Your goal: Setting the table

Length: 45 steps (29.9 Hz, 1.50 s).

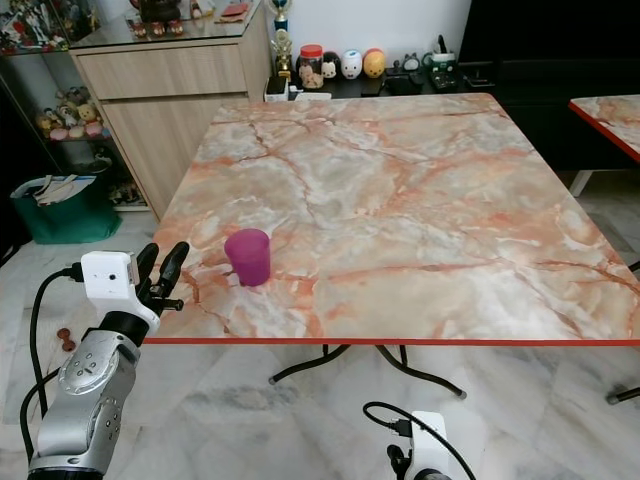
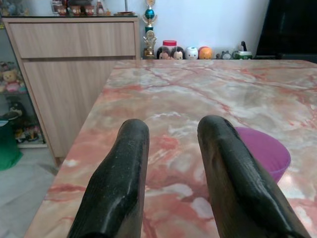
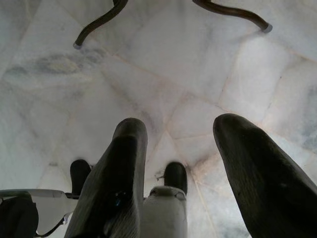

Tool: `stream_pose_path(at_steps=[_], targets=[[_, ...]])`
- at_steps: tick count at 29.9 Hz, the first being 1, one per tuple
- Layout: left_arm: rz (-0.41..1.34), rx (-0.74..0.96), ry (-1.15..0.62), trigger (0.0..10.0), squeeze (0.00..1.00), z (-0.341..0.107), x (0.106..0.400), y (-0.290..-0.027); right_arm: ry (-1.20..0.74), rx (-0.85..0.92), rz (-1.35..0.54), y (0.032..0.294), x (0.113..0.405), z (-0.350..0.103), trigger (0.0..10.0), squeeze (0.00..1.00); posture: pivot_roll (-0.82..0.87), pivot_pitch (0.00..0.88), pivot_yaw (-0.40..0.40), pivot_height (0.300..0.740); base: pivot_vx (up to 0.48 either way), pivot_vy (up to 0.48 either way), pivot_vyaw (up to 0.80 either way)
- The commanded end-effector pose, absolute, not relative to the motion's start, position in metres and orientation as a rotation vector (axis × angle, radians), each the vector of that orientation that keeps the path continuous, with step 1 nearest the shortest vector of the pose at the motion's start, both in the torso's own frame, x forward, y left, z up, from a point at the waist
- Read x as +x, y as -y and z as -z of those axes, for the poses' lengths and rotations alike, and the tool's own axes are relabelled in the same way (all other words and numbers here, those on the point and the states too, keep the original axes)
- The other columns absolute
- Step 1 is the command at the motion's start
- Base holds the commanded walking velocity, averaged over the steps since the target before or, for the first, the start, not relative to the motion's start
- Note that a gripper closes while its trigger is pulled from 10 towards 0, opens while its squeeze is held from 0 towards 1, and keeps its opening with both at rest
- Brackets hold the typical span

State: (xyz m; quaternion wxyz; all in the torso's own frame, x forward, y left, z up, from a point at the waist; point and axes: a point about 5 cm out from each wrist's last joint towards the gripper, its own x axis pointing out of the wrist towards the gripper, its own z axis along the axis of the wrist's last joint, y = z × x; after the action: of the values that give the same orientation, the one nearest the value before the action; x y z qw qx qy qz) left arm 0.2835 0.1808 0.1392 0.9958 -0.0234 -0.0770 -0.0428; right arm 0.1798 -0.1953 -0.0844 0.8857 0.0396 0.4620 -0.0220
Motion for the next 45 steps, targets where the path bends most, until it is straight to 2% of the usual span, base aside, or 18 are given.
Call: stream_pose_path(at_steps=[1, 13, 27, 36, 37, 38, 45], targets=[[0.090, -0.047, 0.184, 10.0, 0.00, -0.145, 0.284, -0.181, -0.963, 0.084, 0.036, 0.192, 0.180, 0.085, 10.0, 0.00, -0.03, 0.000, 0.058, 0.740, 0.259, 0.000, 0.00], [0.094, -0.052, 0.195, 10.0, 0.00, -0.148, 0.285, -0.180, -0.966, 0.082, 0.033, 0.192, 0.179, 0.085, 10.0, 0.00, -0.03, 0.000, 0.056, 0.740, 0.258, 0.000, 0.00], [0.120, -0.047, 0.208, 10.0, 0.00, -0.159, 0.286, -0.178, -0.977, 0.075, 0.020, 0.192, 0.179, 0.085, 10.0, 0.00, -0.03, 0.000, 0.054, 0.740, 0.000, 0.000, 0.00], [0.212, -0.059, 0.052, 10.0, 0.00, -0.159, 0.287, -0.170, -0.995, 0.048, 0.013, 0.193, 0.179, 0.086, 10.0, 0.00, -0.02, 0.000, 0.054, 0.740, 0.000, 0.000, 0.00], [0.209, -0.051, 0.036, 10.0, 0.54, -0.159, 0.288, -0.170, -0.996, 0.044, 0.013, 0.193, 0.179, 0.086, 10.0, 0.00, -0.02, 0.000, 0.053, 0.740, 0.000, 0.000, 0.00], [0.209, -0.084, 0.010, 10.0, 1.00, -0.159, 0.290, -0.170, -0.998, 0.042, 0.019, 0.194, 0.179, 0.086, 10.0, 0.00, -0.02, 0.000, 0.053, 0.740, 0.000, 0.000, 0.00], [0.209, -0.154, -0.031, 10.0, 1.00, -0.168, 0.296, -0.166, -1.001, 0.034, 0.031, 0.194, 0.178, 0.086, 10.0, 0.00, -0.03, 0.000, 0.055, 0.740, 0.000, 0.000, 0.00]])
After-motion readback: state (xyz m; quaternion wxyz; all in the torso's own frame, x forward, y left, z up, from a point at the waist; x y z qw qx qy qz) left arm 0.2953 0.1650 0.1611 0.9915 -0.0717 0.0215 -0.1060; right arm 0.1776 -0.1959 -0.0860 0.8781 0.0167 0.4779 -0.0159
